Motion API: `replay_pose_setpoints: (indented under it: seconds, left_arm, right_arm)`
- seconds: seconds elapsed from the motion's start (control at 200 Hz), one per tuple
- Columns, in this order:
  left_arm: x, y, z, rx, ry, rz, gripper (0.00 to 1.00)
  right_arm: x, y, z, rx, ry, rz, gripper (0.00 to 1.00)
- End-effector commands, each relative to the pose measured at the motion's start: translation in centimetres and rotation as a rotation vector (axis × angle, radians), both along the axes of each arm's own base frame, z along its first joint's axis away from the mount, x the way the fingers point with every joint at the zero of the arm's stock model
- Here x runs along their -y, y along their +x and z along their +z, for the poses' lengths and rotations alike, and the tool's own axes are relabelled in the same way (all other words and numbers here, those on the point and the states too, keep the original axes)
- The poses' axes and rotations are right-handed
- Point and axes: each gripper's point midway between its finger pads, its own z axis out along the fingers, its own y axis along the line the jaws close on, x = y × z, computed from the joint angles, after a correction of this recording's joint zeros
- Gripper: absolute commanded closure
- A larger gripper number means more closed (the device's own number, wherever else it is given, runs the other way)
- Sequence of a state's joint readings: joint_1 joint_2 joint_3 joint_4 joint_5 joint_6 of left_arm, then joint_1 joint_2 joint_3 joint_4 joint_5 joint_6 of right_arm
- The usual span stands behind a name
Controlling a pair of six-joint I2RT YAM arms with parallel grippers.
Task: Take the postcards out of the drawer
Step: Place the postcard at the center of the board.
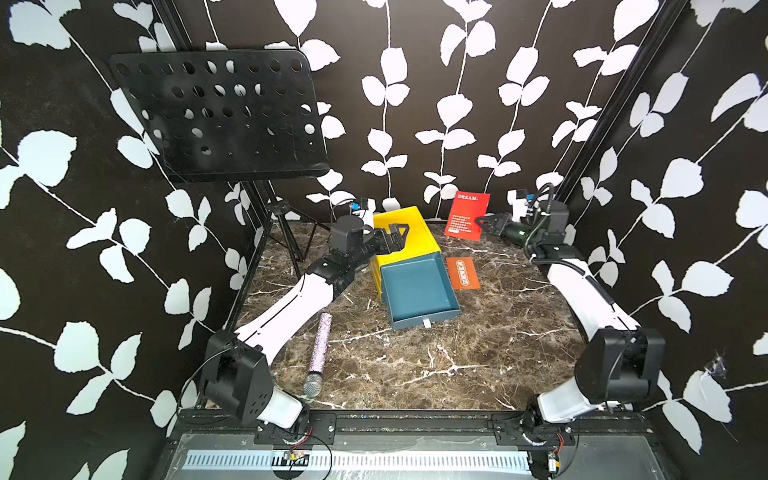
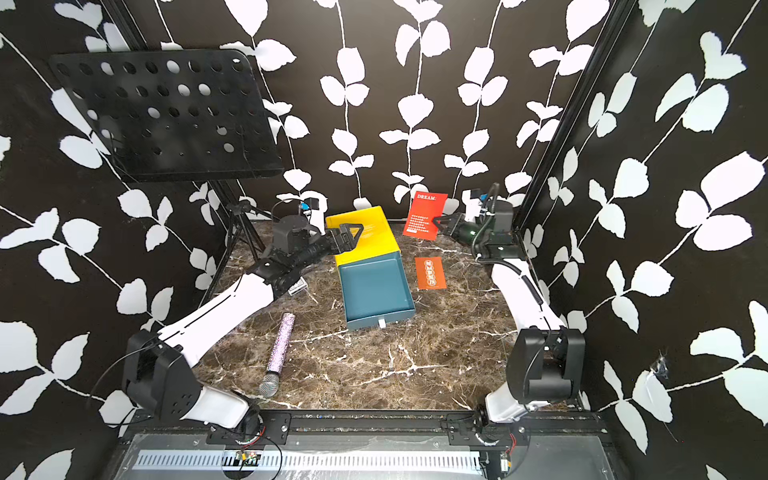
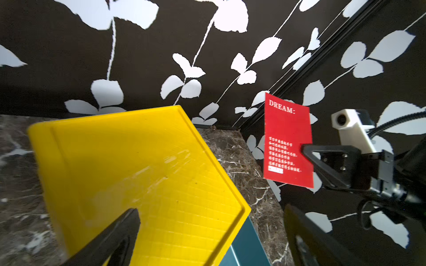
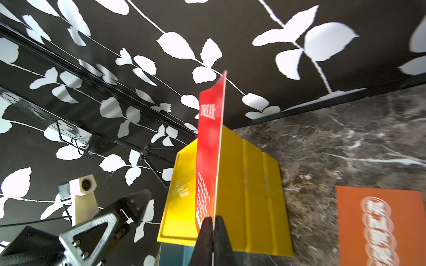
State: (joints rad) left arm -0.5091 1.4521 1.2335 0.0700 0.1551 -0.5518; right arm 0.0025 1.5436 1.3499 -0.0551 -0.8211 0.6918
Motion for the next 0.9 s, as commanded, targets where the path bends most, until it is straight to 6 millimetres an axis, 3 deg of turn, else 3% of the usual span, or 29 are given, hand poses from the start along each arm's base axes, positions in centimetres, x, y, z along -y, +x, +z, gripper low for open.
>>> replay_pose_setpoints:
  seconds: [0.0,0.075,0.115,0.37,0.585,0.895]
  left_arm:
    - [-2.5,-0.2,-0.2,-0.002,0.082,0.034,0.01]
    - [-3.7,0.0,-0.6,-0.021,0.102,0.051,0.01]
    - [-4.2,0.0,-0.7,-0.020,0.120,0.063,0.01]
    - [-7.3,-0.7,-2.0,-0.026,0.243,0.128,0.01]
    - [-9.5,-1.2,-3.6,-0.053,0.313,0.187,0.01]
    - [-10.9,-1.9,-5.9,-0.104,0.336,0.212,0.01]
  right_arm:
    - [1.5,-0.9,-0.9,-0.027,-0.087,0.053,1.00]
    - [2.8,-1.1,-2.0,-0.064,-0.163,0.061,1.00]
    - [3.6,-0.6,-3.8,-0.114,-0.203,0.060,1.00]
    - [8.2,1.2,-9.5,-0.255,-0.393,0.026,1.00]
    - [10.1,2.4,-14.3,-0.378,-0.462,0.064,1.00]
    - [11.0,3.2,-18.6,-0.488,-0.500,0.173,1.00]
